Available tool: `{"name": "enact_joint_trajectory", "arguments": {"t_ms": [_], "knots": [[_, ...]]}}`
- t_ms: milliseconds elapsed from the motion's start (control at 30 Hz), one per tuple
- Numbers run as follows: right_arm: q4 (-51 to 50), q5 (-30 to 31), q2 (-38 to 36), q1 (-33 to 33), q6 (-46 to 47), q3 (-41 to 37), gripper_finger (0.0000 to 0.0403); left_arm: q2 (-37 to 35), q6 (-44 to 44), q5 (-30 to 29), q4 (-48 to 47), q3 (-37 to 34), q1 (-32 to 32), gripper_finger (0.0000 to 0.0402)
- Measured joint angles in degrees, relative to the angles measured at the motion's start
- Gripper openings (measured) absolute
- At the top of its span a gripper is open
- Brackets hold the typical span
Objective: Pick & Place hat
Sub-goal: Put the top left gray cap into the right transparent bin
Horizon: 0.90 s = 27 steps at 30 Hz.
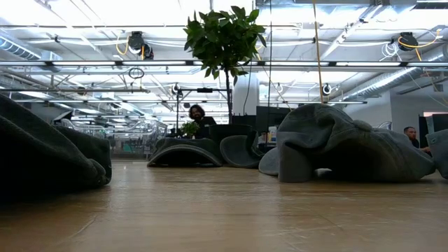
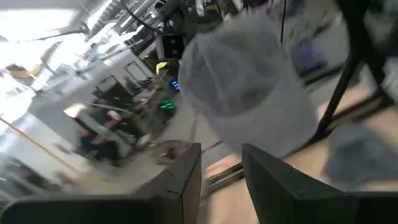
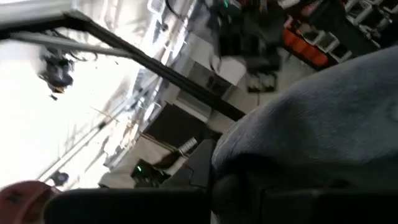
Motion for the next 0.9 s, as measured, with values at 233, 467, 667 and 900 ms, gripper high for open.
{"name": "enact_joint_trajectory", "arguments": {"t_ms": [233,467,667,900], "knots": [[-5.9,-3.3,-0.1,0.0,-6.8,0.0,0.0024,-0.7,-23.8,2.6,5.4,0.0,0.2,0.0126],[-9.1,-3.6,-0.2,0.0,-15.2,0.1,0.0024,-1.5,-43.5,5.3,6.7,0.0,0.1,0.0127],[-22.5,4.0,0.2,0.0,-26.4,5.9,0.0024,-1.7,-55.1,8.5,7.4,0.0,0.2,0.0127],[-32.7,17.1,0.7,0.0,-37.7,12.5,0.0024,-2.0,-60.0,7.2,7.5,0.0,0.2,0.0127]]}}
